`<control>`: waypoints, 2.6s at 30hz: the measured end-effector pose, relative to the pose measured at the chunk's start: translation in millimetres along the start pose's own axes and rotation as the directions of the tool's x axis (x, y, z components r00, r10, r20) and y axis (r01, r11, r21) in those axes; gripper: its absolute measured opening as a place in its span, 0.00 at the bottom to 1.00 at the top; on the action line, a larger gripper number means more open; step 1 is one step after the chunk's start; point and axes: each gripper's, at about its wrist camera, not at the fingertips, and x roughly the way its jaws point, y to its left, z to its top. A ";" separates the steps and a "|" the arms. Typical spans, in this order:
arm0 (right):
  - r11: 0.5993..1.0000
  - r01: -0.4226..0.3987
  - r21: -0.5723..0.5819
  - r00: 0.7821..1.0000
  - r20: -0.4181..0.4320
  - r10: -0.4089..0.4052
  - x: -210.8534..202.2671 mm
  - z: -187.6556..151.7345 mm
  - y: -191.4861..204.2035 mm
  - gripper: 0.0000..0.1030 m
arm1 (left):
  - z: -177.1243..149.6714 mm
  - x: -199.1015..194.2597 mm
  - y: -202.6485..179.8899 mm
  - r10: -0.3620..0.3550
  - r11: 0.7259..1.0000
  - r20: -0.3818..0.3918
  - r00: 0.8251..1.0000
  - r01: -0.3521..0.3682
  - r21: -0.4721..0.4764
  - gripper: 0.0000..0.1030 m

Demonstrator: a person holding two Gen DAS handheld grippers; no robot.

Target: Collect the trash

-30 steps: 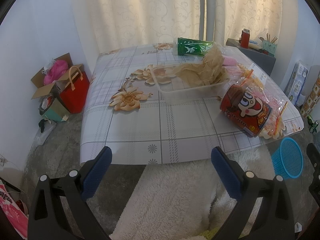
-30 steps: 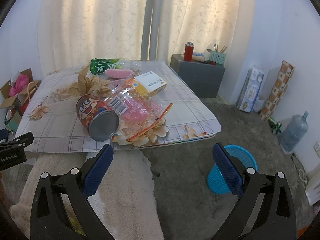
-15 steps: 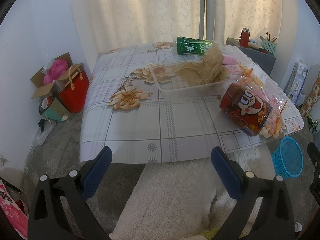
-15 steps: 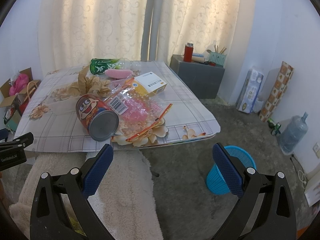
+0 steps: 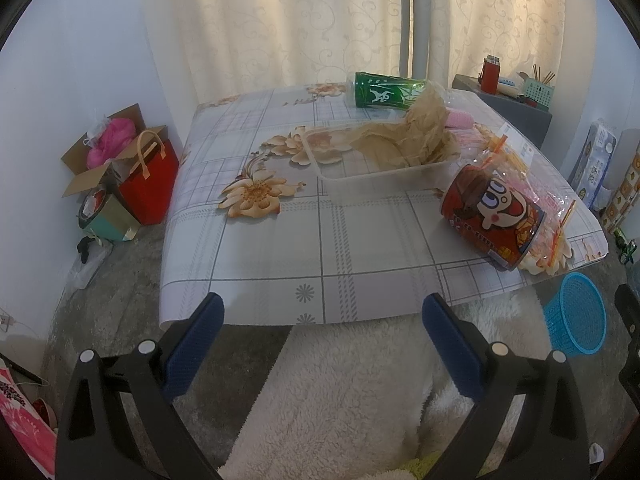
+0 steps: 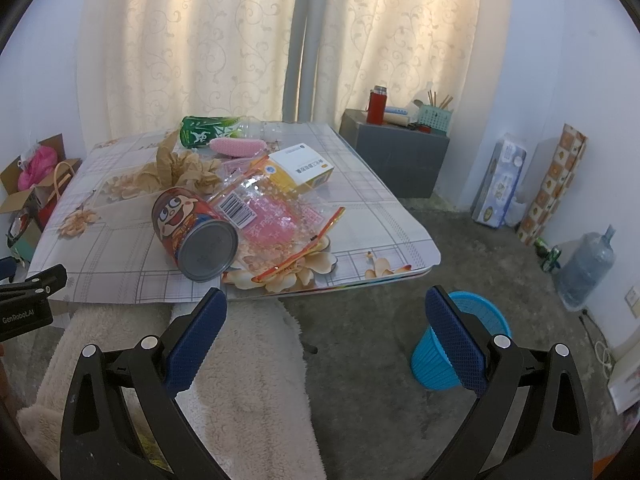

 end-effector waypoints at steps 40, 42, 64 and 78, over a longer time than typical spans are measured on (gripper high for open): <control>1.000 0.007 0.000 1.000 -0.001 -0.007 -2.6 -0.8 0.4 0.92 | -12.9 4.3 4.3 -0.009 1.000 -0.012 1.000 0.009 0.004 0.94; 1.000 0.003 0.002 1.000 -0.002 -0.003 -2.8 0.3 0.3 0.92 | -11.6 5.0 5.0 -0.025 1.000 -0.018 1.000 0.025 0.005 0.94; 0.997 -0.019 0.075 0.998 -0.058 0.024 43.8 2.2 -22.5 0.92 | 50.8 33.4 -34.6 -0.543 0.839 -0.019 0.839 0.543 -0.017 0.95; 0.982 -0.057 0.181 0.992 -0.102 0.077 75.7 -12.3 -54.9 0.92 | 87.0 109.0 -94.4 -0.407 0.905 -0.280 0.870 0.342 -0.251 0.92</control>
